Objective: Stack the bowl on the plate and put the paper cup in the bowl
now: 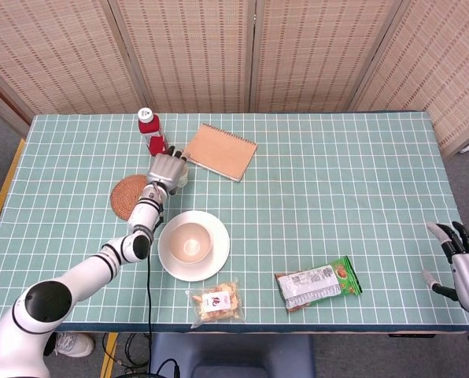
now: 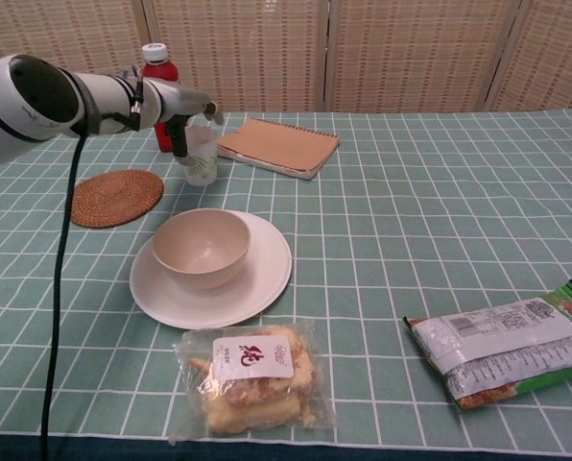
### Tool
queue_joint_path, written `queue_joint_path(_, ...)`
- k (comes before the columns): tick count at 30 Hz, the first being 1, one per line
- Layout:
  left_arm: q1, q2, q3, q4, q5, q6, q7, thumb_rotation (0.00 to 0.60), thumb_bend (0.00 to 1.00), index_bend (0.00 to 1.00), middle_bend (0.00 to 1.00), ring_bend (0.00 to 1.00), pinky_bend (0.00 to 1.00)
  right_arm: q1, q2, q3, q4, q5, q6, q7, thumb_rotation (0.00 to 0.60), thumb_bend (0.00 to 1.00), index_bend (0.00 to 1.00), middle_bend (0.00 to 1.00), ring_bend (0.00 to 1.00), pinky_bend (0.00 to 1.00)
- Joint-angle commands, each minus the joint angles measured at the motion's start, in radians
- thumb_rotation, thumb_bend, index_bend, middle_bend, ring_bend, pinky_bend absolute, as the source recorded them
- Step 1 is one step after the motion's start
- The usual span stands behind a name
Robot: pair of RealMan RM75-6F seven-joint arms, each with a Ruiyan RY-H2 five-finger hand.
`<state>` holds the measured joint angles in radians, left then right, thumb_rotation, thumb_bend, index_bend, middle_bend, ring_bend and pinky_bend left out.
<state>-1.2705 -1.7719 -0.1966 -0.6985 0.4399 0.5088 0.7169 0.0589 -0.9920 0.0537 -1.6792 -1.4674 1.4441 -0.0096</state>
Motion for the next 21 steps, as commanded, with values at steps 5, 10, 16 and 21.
queue_joint_path(5,-0.014,-0.035,0.011,0.060,-0.013,-0.018,0.013,0.600,0.29,0.15,0.00,0.07,0.35,0.002,-0.004,0.000,0.005,0.003,-0.005,0.002,0.600,0.24,0.12,0.15,0.04,0.13)
queue_joint_path(10,-0.019,-0.056,0.005,0.096,-0.006,-0.025,0.004,0.600,0.29,0.19,0.01,0.13,0.36,0.000,-0.004,0.000,0.008,0.006,-0.005,0.006,0.600,0.23,0.12,0.15,0.04,0.13)
queue_joint_path(16,-0.015,-0.068,-0.002,0.107,0.041,-0.021,-0.025,0.600,0.29,0.28,0.14,0.27,0.44,-0.004,-0.004,-0.002,0.009,0.005,0.000,0.009,0.600,0.23,0.12,0.15,0.04,0.13)
queue_joint_path(21,-0.008,-0.072,-0.010,0.108,0.085,-0.014,-0.057,0.600,0.29,0.31,0.19,0.33,0.53,-0.005,-0.003,-0.002,0.010,0.003,0.002,0.011,0.600,0.24,0.12,0.15,0.04,0.13)
